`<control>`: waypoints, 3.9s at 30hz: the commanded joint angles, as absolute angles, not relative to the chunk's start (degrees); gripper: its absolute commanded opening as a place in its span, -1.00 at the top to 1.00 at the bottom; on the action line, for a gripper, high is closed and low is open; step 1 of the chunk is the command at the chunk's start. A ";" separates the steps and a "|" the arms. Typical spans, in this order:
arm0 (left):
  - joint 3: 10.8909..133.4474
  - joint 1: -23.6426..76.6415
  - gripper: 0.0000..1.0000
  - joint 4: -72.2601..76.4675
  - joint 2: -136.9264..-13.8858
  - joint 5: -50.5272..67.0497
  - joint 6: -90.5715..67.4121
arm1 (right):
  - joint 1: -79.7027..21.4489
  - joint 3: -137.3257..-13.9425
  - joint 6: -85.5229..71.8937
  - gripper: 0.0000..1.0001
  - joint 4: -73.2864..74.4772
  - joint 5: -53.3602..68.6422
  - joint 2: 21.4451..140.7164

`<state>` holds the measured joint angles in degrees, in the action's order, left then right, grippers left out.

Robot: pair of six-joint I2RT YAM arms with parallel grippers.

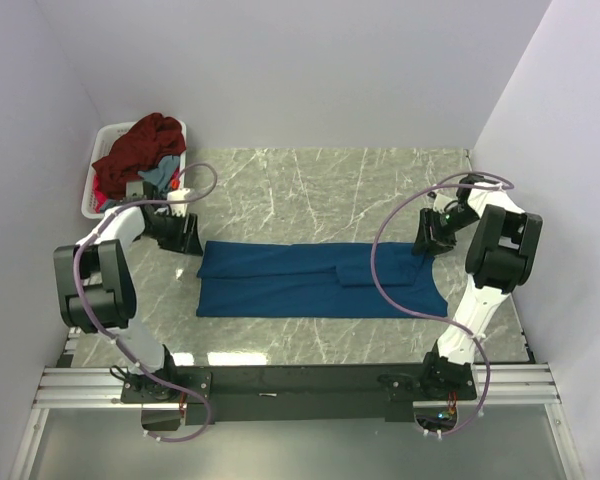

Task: Fold and stack the t-shirts
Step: Fold the tshirt

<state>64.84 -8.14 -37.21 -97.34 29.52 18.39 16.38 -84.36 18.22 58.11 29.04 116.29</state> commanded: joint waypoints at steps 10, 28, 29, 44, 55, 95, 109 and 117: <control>59.41 -9.14 0.08 -50.97 -90.87 43.67 31.91 | 16.35 -87.89 17.67 0.65 59.85 33.22 119.00; 57.48 -7.56 0.13 -51.25 -96.59 39.90 36.21 | 16.70 -83.33 18.72 -0.04 61.96 31.46 114.79; 57.22 -7.38 0.13 -50.72 -96.59 39.73 36.04 | 16.70 -83.15 18.55 -0.02 61.79 31.46 114.79; 54.93 -7.29 0.17 -44.30 -99.14 37.09 32.26 | 16.70 -81.39 18.55 0.65 59.41 29.71 116.98; 54.32 -7.65 0.39 -41.75 -100.64 33.40 29.45 | 17.49 -85.51 18.98 1.00 61.08 24.79 117.07; 52.74 -2.55 0.58 -39.02 -103.36 29.53 27.86 | 17.93 -89.03 20.74 1.00 62.75 19.25 119.53; 51.59 -2.55 0.50 -38.92 -102.31 29.17 28.38 | 17.49 -89.56 20.92 0.86 62.66 18.54 119.44; 58.17 -3.34 0.16 -44.31 -90.71 39.73 30.77 | 17.58 -91.31 25.31 0.18 67.94 24.51 112.87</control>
<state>54.52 -3.01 -44.64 -95.20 39.13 29.15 17.15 -88.58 22.72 64.60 21.47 118.56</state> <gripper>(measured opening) 0.415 0.406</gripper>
